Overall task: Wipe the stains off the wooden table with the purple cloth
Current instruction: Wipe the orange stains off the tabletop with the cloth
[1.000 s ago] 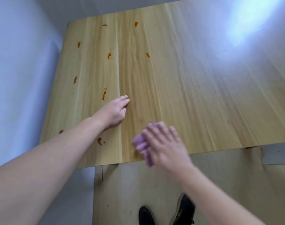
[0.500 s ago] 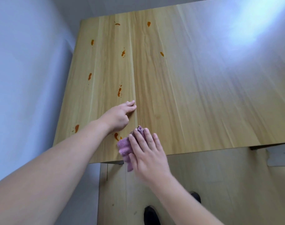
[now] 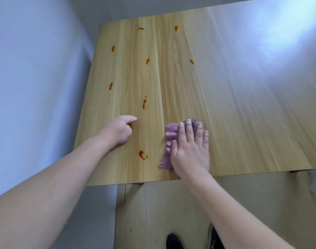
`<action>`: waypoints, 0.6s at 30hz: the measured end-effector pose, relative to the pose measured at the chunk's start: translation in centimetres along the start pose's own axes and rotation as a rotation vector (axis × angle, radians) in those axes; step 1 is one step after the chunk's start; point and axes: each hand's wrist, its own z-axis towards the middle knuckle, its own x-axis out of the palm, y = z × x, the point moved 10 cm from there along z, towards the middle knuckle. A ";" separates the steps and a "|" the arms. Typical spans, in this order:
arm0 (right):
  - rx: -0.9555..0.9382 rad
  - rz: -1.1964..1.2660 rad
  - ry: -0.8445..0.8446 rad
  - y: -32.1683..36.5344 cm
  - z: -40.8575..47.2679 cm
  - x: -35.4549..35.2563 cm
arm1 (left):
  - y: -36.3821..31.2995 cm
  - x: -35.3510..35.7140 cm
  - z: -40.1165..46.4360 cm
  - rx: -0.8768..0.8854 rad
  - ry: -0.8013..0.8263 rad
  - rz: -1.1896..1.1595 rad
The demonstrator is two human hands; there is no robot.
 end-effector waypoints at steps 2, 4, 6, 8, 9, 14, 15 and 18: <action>-0.182 0.036 0.026 7.6 -2.5 1.9 | 1.5 -2.1 -0.2 -0.060 -0.076 -0.031; -0.360 0.059 0.094 13.0 -4.9 3.3 | 2.8 -3.7 -0.5 -0.105 -0.143 -0.050; -0.474 0.070 0.126 14.1 -5.7 3.7 | 3.7 -4.6 -0.7 -0.131 -0.179 -0.056; -0.503 0.050 0.125 11.6 -4.7 2.8 | 4.4 -4.6 -0.9 -0.141 -0.176 -0.046; -0.472 0.023 0.110 9.1 -3.6 2.2 | 4.7 -4.4 -0.9 -0.145 -0.160 -0.032; 0.002 -0.071 0.068 -5.4 3.4 -1.2 | 10.0 -5.5 -1.9 -0.229 -0.113 0.093; 0.074 -0.071 0.054 -6.2 3.7 -1.4 | 11.1 -5.9 -2.3 -0.241 -0.110 0.115; 0.181 -0.050 0.021 -3.5 3.5 -0.6 | 13.9 -6.9 -4.0 -0.277 -0.118 0.146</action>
